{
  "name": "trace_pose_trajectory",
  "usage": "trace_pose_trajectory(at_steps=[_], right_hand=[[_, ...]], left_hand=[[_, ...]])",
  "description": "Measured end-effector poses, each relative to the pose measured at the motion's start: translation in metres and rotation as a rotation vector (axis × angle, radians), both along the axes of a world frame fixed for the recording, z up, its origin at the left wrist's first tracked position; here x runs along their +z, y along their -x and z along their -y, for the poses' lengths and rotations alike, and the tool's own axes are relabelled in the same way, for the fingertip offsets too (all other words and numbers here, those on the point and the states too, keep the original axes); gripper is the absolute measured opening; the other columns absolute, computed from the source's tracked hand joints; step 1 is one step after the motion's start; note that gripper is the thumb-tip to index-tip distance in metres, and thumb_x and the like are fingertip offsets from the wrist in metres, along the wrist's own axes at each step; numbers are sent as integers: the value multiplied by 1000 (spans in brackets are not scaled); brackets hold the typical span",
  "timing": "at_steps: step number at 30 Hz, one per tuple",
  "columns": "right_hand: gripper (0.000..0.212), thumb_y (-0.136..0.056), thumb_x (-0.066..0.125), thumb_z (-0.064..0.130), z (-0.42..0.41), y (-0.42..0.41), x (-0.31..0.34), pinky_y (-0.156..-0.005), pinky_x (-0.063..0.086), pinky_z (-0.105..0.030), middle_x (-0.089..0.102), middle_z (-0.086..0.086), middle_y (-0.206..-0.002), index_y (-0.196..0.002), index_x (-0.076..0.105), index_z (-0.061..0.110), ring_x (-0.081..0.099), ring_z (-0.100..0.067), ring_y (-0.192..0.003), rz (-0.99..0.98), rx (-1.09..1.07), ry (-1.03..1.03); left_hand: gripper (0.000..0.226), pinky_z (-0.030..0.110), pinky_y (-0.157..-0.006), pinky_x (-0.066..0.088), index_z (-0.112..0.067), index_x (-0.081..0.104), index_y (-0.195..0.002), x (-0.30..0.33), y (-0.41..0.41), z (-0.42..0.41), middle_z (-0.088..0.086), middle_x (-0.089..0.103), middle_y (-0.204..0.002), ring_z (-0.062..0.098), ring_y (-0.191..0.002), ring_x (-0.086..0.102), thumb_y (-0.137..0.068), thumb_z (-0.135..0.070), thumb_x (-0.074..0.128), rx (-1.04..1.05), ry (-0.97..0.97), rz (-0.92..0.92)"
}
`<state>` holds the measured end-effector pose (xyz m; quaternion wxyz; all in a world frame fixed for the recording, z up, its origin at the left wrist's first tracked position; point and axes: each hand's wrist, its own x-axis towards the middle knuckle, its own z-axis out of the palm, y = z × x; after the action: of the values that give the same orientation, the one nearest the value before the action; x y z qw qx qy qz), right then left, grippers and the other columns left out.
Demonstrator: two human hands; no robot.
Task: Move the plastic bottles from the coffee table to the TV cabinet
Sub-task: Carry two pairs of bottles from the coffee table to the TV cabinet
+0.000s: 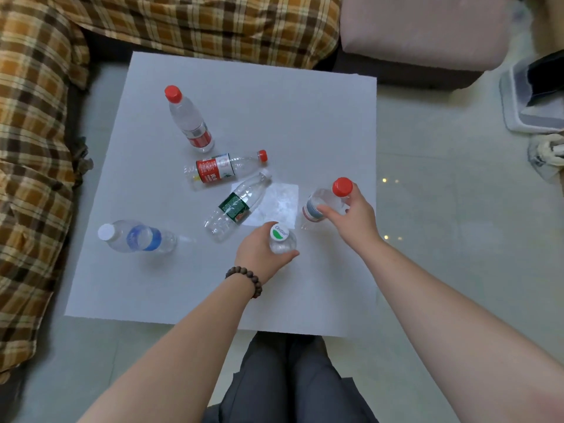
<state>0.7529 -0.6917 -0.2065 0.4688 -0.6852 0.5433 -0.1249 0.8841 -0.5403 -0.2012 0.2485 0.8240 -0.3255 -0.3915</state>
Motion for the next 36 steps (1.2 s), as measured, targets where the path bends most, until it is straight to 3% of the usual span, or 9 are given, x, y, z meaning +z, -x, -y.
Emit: trace_pose_trajectory(at_steps=[4,12,16,23,27,32,36], right_hand=[[51,-74,77,35,-9,45,36,-95,46,-34,61,5,-110,-118,53,25,58,-20,-108,19,-137,46],[50,-71,79,33,-56,170,82,-90,50,-35,65,0,-111,-115,55,26,62,-19,-101,50,-554,162],[52,-72,78,35,-91,241,91,-91,51,-39,64,2,-112,-117,54,26,61,-20,-104,49,-755,164],[52,-73,77,33,-141,360,109,-92,51,-44,63,0,-113,-119,52,26,60,-21,-104,63,-1060,214],[54,-72,77,35,-155,434,111,-91,51,-41,65,0,-113,-119,52,27,62,-22,-104,64,-1165,233],[51,-72,77,36,-169,529,110,-87,51,-34,65,3,-111,-116,54,28,63,-20,-102,76,-1229,229],[51,-72,77,34,-173,599,110,-85,50,-33,65,1,-111,-117,53,27,62,-21,-101,70,-1309,231]], left_hand=[[61,33,-84,50,-23,48,-121,35,9,14,-7,61,-105,15,-98,56,-70,-41,78,-99,106,38],[57,27,-74,42,-24,46,-113,87,89,73,-13,56,-97,13,-89,54,-69,-38,79,-405,274,-23],[55,33,-78,49,-23,48,-110,103,156,89,-10,63,-98,18,-92,60,-68,-38,80,-571,326,-80],[51,32,-78,50,-20,51,-108,123,283,89,-14,61,-91,16,-90,61,-69,-37,80,-784,359,-121],[56,27,-78,46,-21,53,-114,129,363,92,-11,61,-95,14,-90,59,-69,-38,81,-866,369,-107],[55,31,-83,50,-22,52,-111,133,467,106,-6,64,-100,16,-95,62,-67,-40,81,-909,364,-130],[48,29,-77,48,-20,52,-104,139,545,111,-6,64,-96,15,-90,62,-69,-36,81,-911,392,-138]])
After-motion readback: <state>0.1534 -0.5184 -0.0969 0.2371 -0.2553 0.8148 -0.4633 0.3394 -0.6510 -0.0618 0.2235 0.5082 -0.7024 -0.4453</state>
